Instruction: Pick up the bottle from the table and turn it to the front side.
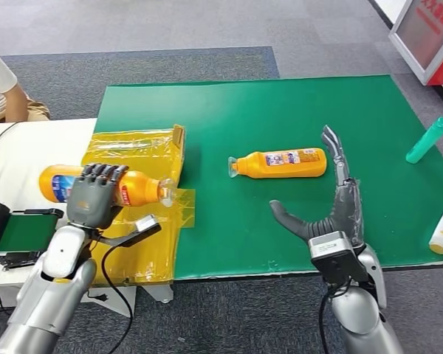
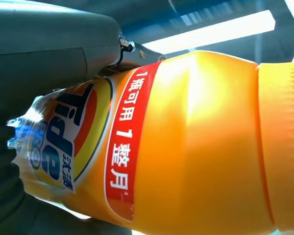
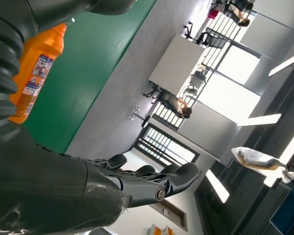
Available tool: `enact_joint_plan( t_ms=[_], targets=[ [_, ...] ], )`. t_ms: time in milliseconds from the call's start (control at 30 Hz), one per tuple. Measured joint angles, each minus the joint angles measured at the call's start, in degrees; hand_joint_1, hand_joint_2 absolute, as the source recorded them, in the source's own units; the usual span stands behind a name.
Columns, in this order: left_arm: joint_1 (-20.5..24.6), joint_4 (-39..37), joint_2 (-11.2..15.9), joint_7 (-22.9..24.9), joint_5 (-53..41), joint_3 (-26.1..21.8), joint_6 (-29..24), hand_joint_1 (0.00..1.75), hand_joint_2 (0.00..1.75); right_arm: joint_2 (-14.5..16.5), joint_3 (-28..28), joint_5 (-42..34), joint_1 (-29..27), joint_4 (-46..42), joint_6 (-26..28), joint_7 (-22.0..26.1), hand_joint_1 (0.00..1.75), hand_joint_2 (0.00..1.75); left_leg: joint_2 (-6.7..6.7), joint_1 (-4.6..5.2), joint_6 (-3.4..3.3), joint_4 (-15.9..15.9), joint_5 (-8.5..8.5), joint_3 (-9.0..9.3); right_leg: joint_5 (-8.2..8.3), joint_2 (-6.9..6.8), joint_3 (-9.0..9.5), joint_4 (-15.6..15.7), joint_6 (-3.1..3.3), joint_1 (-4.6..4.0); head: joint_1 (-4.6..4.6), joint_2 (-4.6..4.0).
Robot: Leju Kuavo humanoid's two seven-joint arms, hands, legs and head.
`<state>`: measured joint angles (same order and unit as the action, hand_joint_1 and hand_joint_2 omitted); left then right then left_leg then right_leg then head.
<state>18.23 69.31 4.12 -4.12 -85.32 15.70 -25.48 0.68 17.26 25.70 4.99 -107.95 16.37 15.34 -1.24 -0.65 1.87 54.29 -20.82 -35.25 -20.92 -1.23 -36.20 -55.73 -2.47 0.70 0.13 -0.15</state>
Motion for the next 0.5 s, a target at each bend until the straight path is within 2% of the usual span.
enact_joint_plan(
  t_ms=[233, 400, 500],
  targets=[
    [3.47, -3.33, -0.03, 0.31, 3.05, 5.36, 6.71, 1.75, 1.75, 0.0, 0.09, 1.01, -0.27, -2.47, -0.91, -0.11, 0.0, 1.75, -0.01, 0.0, 0.01, 0.0, 0.0, 0.0, 0.0, 0.01, -0.02, 0.0, 0.0, 0.0, -0.01, 0.0],
    [4.92, -6.65, -0.36, -3.02, 9.66, 8.08, 15.94, 1.75, 1.75, 0.0, 0.19, 2.47, 0.14, -3.18, -1.99, 0.0, 0.0, 1.75, -0.01, -0.01, 0.01, 0.0, 0.0, -0.03, -0.01, 0.0, -0.05, 0.0, 0.0, -0.01, 0.0, 0.0],
    [6.98, -8.8, -0.79, -3.21, 12.96, 9.4, 20.85, 1.75, 1.75, -0.02, 0.21, 3.48, 1.01, -3.33, -2.6, 0.27, 0.0, 1.75, -0.01, 0.0, 0.0, 0.0, 0.01, -0.05, 0.03, 0.0, -0.05, 0.0, -0.03, 0.0, 0.01, 0.0]
  ],
)
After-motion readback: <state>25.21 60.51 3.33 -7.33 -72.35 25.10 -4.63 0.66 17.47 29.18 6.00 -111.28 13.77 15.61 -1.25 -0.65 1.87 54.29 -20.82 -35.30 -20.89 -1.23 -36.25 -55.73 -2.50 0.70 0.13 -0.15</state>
